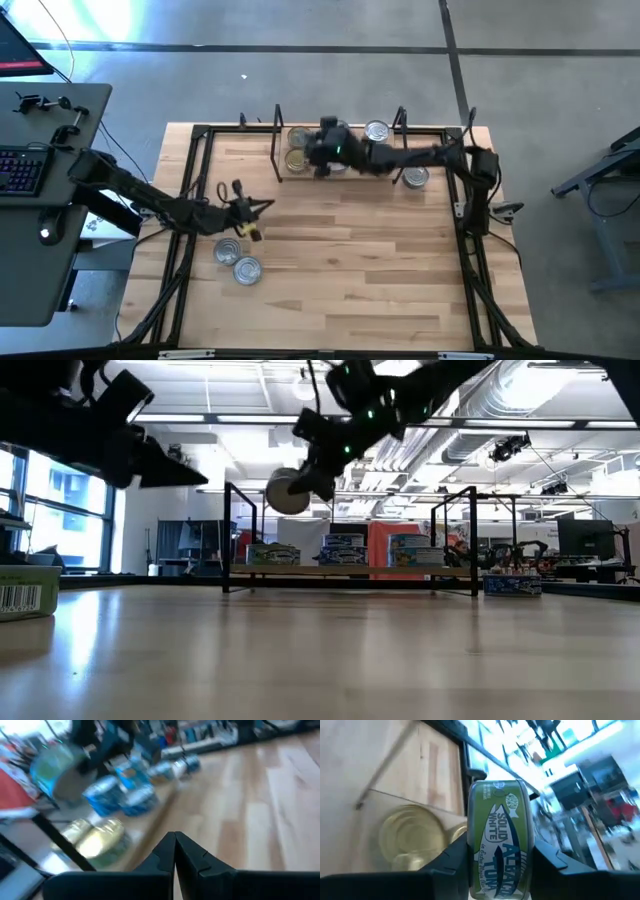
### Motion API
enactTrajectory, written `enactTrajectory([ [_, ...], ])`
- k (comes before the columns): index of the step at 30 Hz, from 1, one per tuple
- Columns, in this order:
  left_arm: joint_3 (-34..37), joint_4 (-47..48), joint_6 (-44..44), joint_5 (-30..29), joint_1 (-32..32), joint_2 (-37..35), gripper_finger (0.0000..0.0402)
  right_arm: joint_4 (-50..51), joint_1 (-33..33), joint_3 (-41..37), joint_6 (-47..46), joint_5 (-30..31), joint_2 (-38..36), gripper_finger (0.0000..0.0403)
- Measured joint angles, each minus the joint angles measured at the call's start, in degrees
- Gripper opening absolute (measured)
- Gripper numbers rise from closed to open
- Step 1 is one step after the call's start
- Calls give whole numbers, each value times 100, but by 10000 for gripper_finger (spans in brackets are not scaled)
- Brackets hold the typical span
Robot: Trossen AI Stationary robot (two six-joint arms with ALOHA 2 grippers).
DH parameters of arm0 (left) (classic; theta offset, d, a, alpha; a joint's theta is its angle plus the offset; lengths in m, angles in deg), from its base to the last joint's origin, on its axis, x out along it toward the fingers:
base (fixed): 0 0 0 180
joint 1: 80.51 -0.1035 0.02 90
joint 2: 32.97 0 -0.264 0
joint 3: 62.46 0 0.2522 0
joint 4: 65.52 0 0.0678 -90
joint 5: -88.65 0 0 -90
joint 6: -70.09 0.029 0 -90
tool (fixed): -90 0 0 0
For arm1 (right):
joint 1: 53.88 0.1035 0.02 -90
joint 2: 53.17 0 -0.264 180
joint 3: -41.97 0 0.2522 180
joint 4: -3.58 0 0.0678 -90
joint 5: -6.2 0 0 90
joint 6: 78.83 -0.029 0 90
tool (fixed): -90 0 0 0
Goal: Stack canned seafood by type on shelf
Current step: Stack the green tuna can on top of the green tuna can on the shelf
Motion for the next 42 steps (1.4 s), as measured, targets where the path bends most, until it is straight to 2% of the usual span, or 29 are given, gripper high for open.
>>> enactTrajectory([
  [4, 35, -369, 881, 9, -346, -341, 0, -516, -656, 0, 613, -1071, 226, 122],
  [10, 29, -1048, 1896, 41, -768, -547, 0, -1051, -1099, 0, 1981, -1941, 616, 122],
  [14, 29, -1093, 1931, 41, -952, -563, 0, -1046, -1215, -2, 2372, -2019, 793, 122],
  [23, 29, -1140, 1936, 135, -1049, -562, 0, -1050, -1133, -2, 2288, -2135, 981, 123],
  [26, 29, -1199, 1936, 136, -1004, -562, 0, -1043, -1064, -2, 2075, -1829, 981, 157],
  [29, 15, -1304, 2042, 133, -970, -565, 0, -1064, -1010, -2, 2069, -1791, 979, 201],
  [31, -5, -1290, 2166, 136, -970, -560, 0, -1045, -974, -2, 2068, -1778, 979, 217],
  [42, -43, -1228, 1851, 172, -968, -560, 0, -816, -1004, -2, 1484, -1980, 974, 217],
])
